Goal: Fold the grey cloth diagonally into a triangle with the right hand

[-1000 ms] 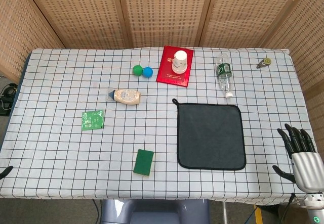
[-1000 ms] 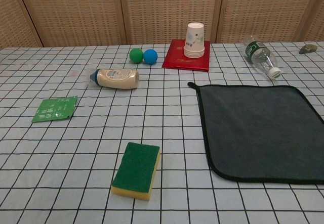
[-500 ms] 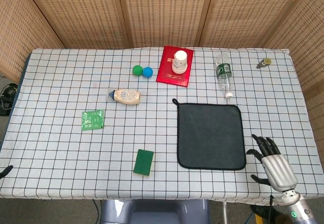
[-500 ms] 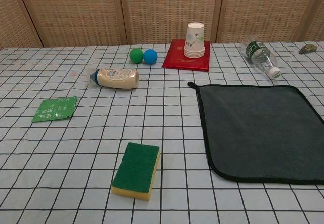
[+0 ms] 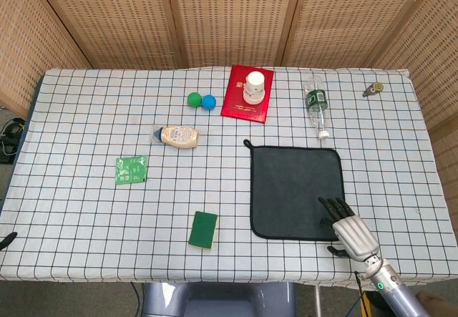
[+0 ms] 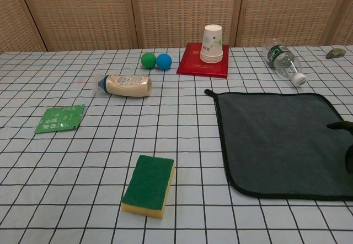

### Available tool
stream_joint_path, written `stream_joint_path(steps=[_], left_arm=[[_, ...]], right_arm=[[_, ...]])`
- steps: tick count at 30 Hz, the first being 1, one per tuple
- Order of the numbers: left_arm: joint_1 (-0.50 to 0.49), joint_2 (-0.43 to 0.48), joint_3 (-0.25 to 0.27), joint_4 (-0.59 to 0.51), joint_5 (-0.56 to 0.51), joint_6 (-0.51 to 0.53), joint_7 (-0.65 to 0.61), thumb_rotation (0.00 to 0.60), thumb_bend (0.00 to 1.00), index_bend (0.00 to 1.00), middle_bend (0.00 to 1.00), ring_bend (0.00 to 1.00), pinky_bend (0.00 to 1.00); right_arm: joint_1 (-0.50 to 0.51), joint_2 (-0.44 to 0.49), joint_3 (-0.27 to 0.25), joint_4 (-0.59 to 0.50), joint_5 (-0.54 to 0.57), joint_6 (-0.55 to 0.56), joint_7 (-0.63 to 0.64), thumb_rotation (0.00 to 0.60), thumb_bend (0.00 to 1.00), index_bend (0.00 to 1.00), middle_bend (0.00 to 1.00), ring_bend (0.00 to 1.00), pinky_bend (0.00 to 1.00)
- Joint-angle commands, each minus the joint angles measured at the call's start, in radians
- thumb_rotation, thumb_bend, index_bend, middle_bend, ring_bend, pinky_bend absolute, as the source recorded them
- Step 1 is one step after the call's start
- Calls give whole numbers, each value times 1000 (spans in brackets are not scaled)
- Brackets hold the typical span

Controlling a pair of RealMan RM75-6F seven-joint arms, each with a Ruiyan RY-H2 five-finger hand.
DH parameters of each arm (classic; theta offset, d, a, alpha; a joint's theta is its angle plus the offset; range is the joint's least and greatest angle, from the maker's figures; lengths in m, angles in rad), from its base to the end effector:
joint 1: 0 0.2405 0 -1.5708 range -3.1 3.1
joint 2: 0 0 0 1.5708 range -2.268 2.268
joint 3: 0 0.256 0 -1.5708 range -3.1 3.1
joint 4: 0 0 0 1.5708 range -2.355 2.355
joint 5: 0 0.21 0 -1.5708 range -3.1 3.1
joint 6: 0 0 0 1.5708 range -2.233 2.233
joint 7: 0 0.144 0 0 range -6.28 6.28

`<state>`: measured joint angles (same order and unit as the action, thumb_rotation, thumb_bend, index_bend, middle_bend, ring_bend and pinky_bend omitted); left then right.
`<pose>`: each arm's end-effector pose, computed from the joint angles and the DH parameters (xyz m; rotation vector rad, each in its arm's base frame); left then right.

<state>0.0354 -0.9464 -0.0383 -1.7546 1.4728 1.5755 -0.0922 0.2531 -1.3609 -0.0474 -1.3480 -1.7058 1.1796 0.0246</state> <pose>-0.3116 0.1402 0.2114 -1.2308 -0.9615 -0.9009 -0.3055 -0.2023 0.0400 1.9014 -0.9557 0.8098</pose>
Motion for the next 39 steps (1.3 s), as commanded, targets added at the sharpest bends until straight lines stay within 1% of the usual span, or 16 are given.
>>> stream_joint_path(steps=[1, 6, 15, 24, 29, 34, 39], left_arm=[[1, 0, 1, -1, 1, 0, 0, 600, 0, 0, 0, 0, 0], [1, 0, 1, -1, 0, 1, 0, 600, 0, 0, 0, 0, 0], [-1, -2, 0, 1, -2, -4, 1, 600, 0, 0, 0, 0, 0], [-1, -2, 1, 0, -1, -4, 3, 600, 0, 0, 0, 0, 0], [-1, -2, 1, 0, 0, -4, 1, 600, 0, 0, 0, 0, 0], [-1, -1, 0, 1, -1, -3, -2, 600, 0, 0, 0, 0, 0], [-2, -2, 1, 1, 1, -5, 0, 600, 0, 0, 0, 0, 0]], right_arm=[[9, -25, -1, 34, 6, -9, -26, 600, 408, 466, 20, 0, 0], [13, -46, -7, 67, 10, -10, -37, 600, 419, 475, 16, 0, 0], [15, -48, -16, 105, 23, -15, -71, 600, 426, 477, 4, 0, 0], [20, -57, -21, 132, 37, -20, -74, 600, 441, 478, 0, 0, 0], [25, -66, -22, 147, 41, -22, -83, 600, 477, 480, 0, 0, 0], [27, -68, -22, 152, 48, -19, -77, 600, 569, 491, 0, 0, 0], [30, -68, -25, 155, 50, -16, -68, 600, 607, 523, 0, 0, 0]])
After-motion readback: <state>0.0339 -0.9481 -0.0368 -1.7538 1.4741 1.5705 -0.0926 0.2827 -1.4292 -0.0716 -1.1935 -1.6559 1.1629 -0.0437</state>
